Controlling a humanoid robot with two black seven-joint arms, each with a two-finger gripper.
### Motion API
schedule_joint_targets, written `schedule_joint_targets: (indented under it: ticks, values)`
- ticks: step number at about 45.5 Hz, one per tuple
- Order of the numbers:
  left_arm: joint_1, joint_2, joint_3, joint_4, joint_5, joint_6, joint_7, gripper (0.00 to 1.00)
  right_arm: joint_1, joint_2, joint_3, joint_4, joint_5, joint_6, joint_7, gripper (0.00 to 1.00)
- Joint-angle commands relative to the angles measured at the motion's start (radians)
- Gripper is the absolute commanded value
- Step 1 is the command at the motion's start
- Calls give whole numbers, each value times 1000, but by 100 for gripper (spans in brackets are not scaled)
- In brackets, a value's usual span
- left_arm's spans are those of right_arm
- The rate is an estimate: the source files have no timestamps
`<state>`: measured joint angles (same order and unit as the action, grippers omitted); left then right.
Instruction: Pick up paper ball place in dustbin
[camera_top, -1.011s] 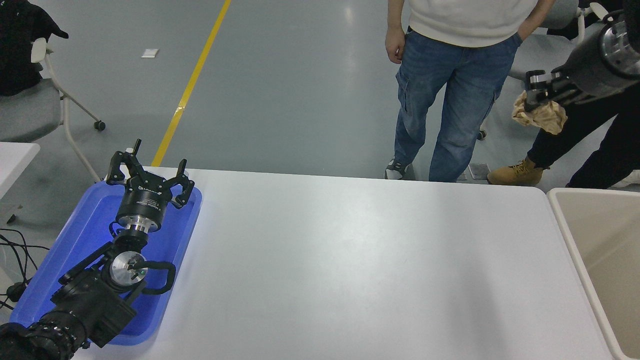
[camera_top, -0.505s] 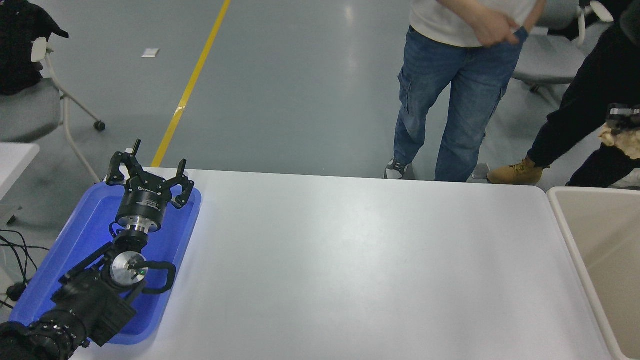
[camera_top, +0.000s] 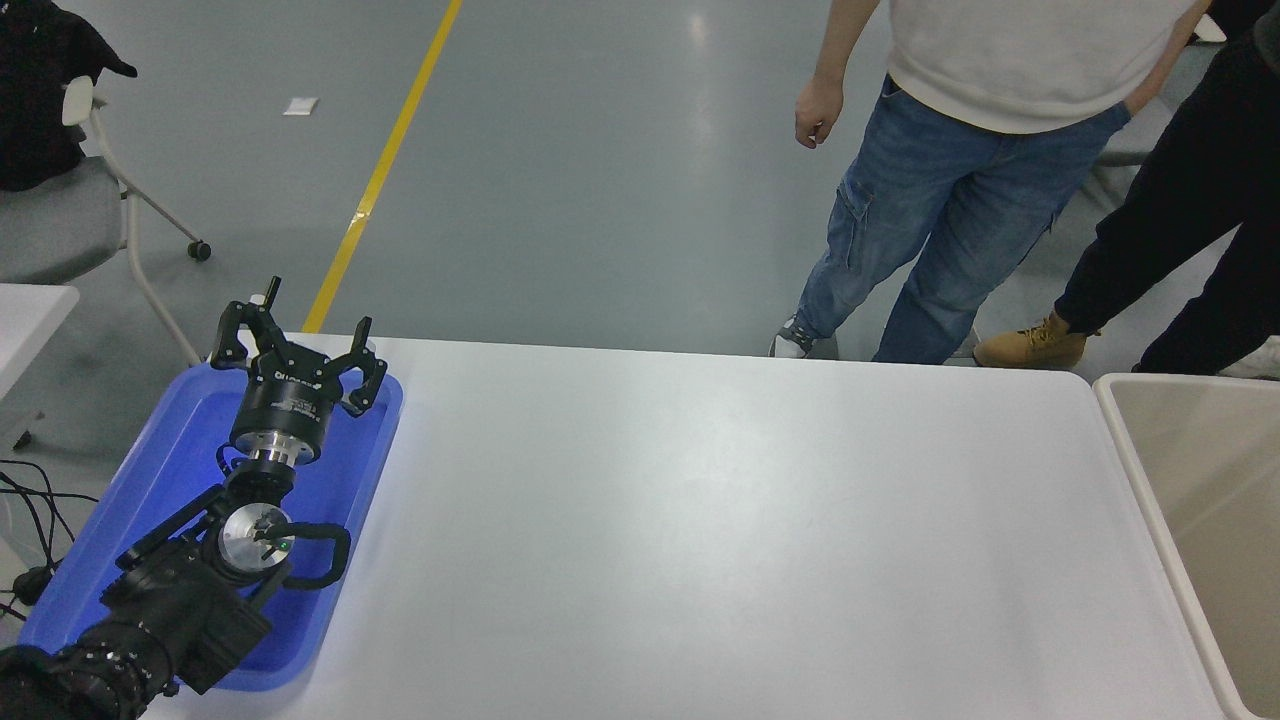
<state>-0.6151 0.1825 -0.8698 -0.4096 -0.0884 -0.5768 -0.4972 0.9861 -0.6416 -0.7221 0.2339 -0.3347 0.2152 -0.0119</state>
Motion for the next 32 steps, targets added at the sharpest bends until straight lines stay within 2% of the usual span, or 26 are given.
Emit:
schedule_joint_targets:
  ticks: [1, 14, 28, 29, 32]
  values:
    - [-2, 0, 0, 0, 1, 0, -1, 100, -216, 92, 141, -110, 19, -128, 0, 0]
    - [0, 0, 0, 0, -1, 0, -1, 100, -329, 169, 263, -130, 19, -215, -2, 0]
    - [0, 0, 0, 0, 1, -1, -1, 100, -348, 171, 277, -131, 20, -217, -2, 0]
    - [0, 0, 0, 0, -1, 0, 0, 100, -348, 171, 277, -131, 20, -220, -2, 7]
    - [-2, 0, 0, 0, 1, 0, -1, 100, -348, 169, 276, -131, 20, -249, -2, 50]
